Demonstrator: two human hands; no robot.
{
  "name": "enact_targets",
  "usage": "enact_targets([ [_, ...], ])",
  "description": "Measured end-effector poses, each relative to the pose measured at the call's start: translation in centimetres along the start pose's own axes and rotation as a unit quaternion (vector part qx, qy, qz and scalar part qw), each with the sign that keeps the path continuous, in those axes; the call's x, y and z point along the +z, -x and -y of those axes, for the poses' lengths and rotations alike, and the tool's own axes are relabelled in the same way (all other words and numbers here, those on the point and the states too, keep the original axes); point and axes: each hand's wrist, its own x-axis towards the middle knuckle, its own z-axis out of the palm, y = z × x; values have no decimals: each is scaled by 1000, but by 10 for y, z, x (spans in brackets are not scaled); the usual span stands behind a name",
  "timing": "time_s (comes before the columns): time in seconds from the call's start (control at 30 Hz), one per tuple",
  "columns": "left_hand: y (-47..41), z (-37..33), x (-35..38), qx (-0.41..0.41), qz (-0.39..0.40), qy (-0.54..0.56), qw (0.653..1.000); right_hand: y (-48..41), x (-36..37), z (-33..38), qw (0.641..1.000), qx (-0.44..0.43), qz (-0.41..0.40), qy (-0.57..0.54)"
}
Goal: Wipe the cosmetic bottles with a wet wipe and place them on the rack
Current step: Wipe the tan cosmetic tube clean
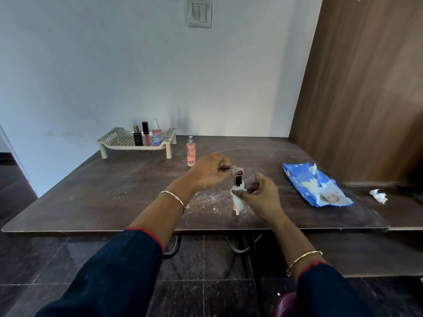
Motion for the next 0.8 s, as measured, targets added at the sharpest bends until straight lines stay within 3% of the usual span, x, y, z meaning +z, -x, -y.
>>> enact_targets([
  [0.23, -10, 8, 12, 4, -12, 21, 1000, 22, 4, -15, 981, 11, 12, 191],
  [0.37, -1, 7, 19, -35, -40, 132, 990, 32, 10, -13, 987, 10, -14, 158],
  [0.53, 36, 12, 40, -156, -76, 306, 936, 43, 17, -3, 994, -19, -56, 94],
  [0.63, 48, 15, 56, -179, -107, 377, 903, 49, 24, 4, 994, -50, -56, 80],
  [0.8, 50, 17, 61, -201, -156, 520, 815, 56, 31, 12, 994, -52, -98, 2],
])
